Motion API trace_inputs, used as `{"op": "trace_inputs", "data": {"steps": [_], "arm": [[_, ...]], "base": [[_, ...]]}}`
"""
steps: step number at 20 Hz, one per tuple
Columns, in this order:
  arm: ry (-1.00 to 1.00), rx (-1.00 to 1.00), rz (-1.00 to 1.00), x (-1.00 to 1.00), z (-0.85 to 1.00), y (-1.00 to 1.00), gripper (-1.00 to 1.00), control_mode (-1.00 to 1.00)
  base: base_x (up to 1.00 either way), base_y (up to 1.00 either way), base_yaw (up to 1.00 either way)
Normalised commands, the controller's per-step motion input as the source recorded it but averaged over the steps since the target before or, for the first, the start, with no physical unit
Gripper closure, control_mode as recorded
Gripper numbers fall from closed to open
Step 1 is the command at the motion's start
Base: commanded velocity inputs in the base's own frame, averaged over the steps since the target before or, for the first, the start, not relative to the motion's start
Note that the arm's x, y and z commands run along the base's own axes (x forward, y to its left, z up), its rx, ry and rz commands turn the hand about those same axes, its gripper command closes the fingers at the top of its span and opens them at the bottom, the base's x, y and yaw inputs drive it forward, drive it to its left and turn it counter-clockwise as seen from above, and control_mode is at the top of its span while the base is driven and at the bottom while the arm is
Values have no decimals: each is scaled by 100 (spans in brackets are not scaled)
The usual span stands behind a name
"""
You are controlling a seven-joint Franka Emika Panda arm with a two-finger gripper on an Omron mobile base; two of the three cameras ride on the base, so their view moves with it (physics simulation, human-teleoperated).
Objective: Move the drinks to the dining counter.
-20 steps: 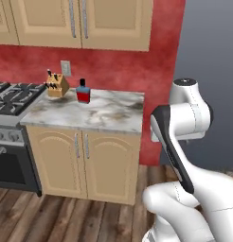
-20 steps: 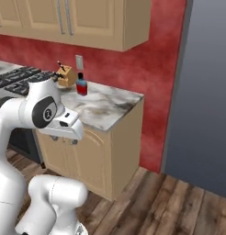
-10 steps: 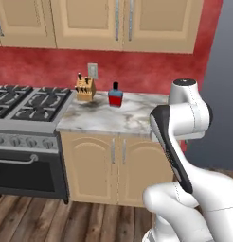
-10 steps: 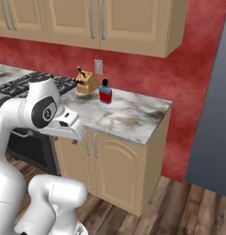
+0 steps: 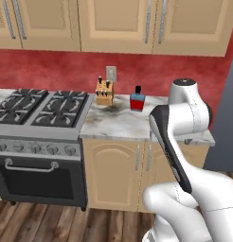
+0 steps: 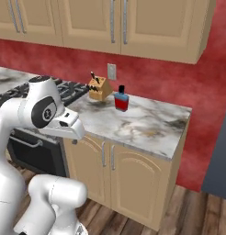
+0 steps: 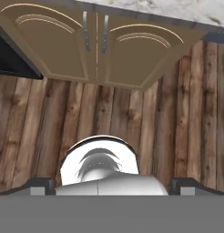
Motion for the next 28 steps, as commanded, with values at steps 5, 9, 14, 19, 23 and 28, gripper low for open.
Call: {"op": "trace_inputs", "data": {"steps": [5,9,14,19,23,28], "arm": [[0,0,0,0,0,0,-100,100],[0,0,0,0,0,0,-100,100],[0,0,0,0,0,0,-100,100],[0,0,0,0,0,0,-100,100],[0,0,0,0,0,0,-100,100],[0,0,0,0,0,0,-100,100]], "base": [[37,27,0],[50,15,0],[10,0,0],[35,0,-3],[67,0,-13],[57,0,-9]]}}
